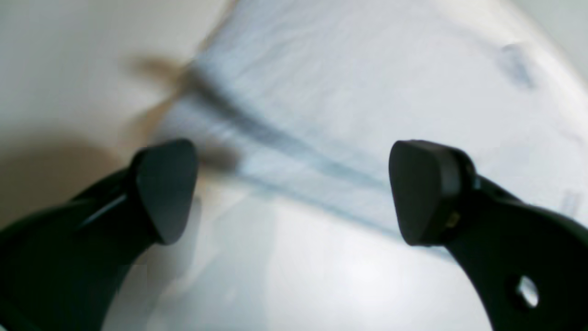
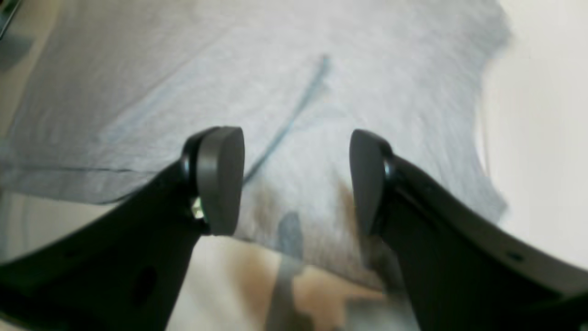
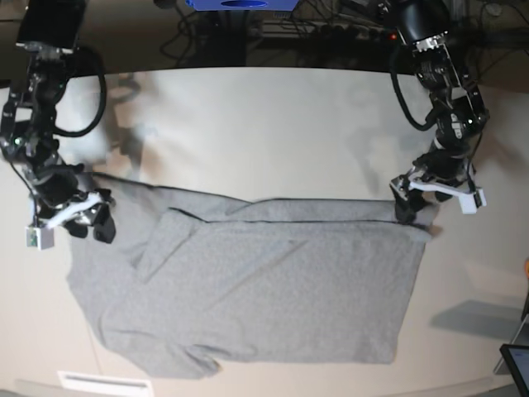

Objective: Fold the T-shirt properly
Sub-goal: 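Release the shirt with both grippers and lift them away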

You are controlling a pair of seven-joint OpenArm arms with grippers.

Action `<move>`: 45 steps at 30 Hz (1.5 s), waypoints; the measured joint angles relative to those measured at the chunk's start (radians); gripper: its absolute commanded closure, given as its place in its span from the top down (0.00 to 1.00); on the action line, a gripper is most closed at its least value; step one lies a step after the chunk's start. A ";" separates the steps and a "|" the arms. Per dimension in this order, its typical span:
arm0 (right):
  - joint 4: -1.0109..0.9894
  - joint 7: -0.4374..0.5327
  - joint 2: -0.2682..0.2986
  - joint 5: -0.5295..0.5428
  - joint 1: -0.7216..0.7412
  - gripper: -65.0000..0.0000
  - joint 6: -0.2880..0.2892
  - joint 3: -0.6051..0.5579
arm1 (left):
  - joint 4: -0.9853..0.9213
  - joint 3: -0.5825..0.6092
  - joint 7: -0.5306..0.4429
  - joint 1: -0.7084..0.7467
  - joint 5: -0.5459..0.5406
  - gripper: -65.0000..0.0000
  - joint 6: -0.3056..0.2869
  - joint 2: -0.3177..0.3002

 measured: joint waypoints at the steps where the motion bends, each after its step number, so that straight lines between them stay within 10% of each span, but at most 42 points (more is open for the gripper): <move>1: 0.017 -0.001 -0.026 0.051 -0.025 0.55 -0.006 0.035 | 0.001 0.000 -0.002 0.020 -0.001 0.87 0.006 -0.006; 8: 0.016 -0.113 -0.118 0.338 -0.128 0.55 -0.113 0.266 | 0.003 -0.076 0.004 0.117 -0.014 0.48 0.006 0.031; 37: -0.358 -0.167 -0.158 0.381 0.026 0.64 -0.158 0.350 | 0.003 -0.132 0.003 0.148 -0.009 0.46 0.006 0.039; 45: -0.366 -0.164 -0.143 0.366 0.039 0.08 -0.166 0.350 | 0.002 -0.134 0.003 0.142 -0.009 0.47 0.006 0.039</move>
